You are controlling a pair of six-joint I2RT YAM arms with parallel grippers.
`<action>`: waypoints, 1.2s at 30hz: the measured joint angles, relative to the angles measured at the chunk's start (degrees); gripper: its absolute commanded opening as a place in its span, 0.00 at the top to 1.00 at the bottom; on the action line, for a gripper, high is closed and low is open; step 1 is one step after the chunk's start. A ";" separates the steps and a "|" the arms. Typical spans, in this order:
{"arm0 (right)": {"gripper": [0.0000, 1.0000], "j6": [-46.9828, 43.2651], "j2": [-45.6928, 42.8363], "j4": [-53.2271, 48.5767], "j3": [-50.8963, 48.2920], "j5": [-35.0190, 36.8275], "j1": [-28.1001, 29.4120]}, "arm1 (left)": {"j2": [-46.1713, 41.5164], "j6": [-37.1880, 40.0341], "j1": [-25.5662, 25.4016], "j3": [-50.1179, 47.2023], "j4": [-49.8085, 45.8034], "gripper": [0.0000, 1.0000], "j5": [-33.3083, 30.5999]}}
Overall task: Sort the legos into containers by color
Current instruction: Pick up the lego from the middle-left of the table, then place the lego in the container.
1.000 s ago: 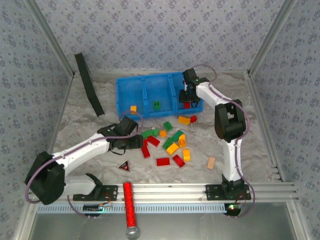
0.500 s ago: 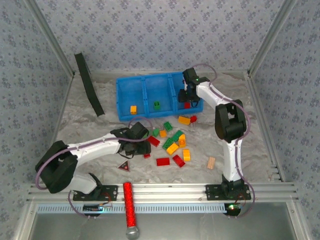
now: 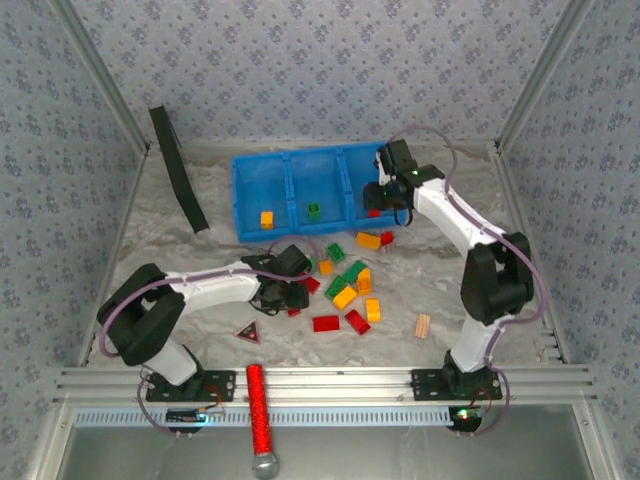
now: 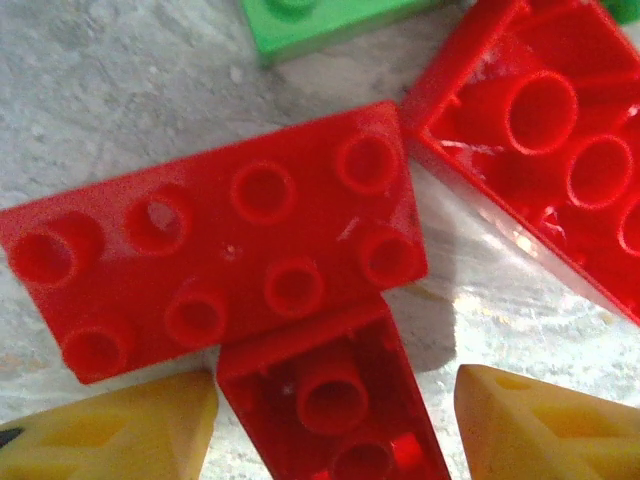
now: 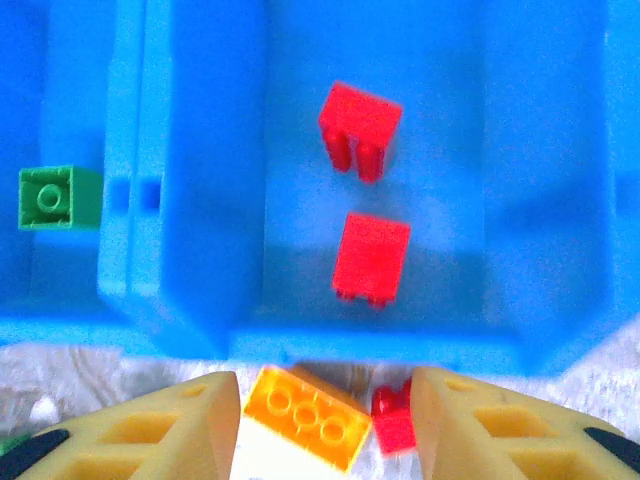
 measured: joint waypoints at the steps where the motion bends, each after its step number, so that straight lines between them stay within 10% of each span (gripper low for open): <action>1: 0.50 0.44 -2.03 0.07 -2.29 -0.11 0.04 | 0.26 -0.33 -0.04 0.48 -0.44 0.39 -0.11; 11: 0.49 5.66 -20.13 1.42 -21.84 -3.93 1.09 | 1.62 -1.29 -0.83 1.86 -4.20 0.74 -3.39; 19: 0.49 11.63 -30.80 2.01 -37.64 -5.97 6.56 | 4.44 1.38 -2.10 8.17 -8.87 0.81 -3.39; 36: 0.47 24.20 -45.16 5.42 -53.05 -4.13 14.71 | 31.98 21.73 -1.29 74.71 -15.34 0.82 -8.37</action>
